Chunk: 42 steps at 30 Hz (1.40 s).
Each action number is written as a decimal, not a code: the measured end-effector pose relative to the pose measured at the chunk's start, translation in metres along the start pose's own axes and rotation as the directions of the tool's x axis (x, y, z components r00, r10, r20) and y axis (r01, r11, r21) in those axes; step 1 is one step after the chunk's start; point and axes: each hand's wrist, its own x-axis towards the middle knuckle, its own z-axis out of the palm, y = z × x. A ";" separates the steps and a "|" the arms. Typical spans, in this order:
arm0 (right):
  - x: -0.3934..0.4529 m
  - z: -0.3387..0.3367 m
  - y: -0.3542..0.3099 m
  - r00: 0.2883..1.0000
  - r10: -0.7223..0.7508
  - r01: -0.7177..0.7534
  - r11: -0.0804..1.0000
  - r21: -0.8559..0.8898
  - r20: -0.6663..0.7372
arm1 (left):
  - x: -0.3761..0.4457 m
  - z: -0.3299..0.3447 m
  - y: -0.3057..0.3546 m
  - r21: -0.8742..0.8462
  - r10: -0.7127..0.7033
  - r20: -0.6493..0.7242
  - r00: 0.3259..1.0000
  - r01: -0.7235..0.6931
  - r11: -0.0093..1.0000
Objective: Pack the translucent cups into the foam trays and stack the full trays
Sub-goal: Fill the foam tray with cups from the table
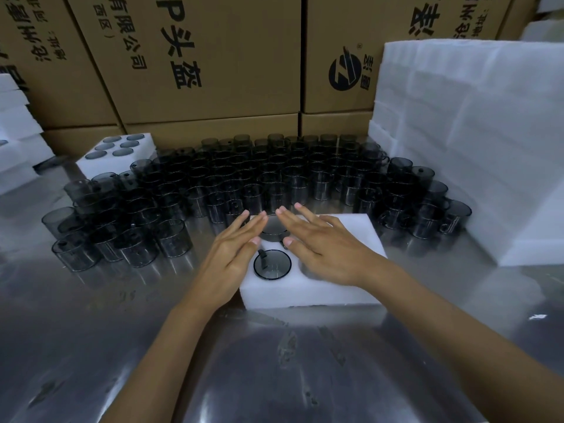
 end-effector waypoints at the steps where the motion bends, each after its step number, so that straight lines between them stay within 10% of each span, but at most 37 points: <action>1: 0.000 0.000 0.000 1.000 -0.003 0.003 1.000 0.002 -0.006 | -0.001 0.001 0.001 -0.022 -0.010 -0.003 1.000 0.010 1.000; 14: -0.007 -0.001 -0.006 0.947 -0.037 0.030 0.999 -0.026 -0.320 | -0.005 0.002 0.007 -0.110 0.024 -0.210 0.977 -0.048 0.993; 30: -0.006 0.000 -0.006 0.976 0.004 -0.018 0.998 -0.062 -0.218 | -0.002 0.003 0.010 -0.229 -0.149 -0.227 0.962 0.096 0.969; 35: -0.006 0.003 -0.003 0.961 0.117 -0.074 0.982 0.174 -0.249 | 0.028 -0.005 -0.007 -0.353 -0.389 -0.502 0.772 0.227 0.907; 42: -0.002 0.004 0.000 0.946 0.202 -0.092 0.918 0.386 -0.255 | 0.049 0.000 -0.039 -0.123 -0.405 -0.391 0.826 0.389 0.913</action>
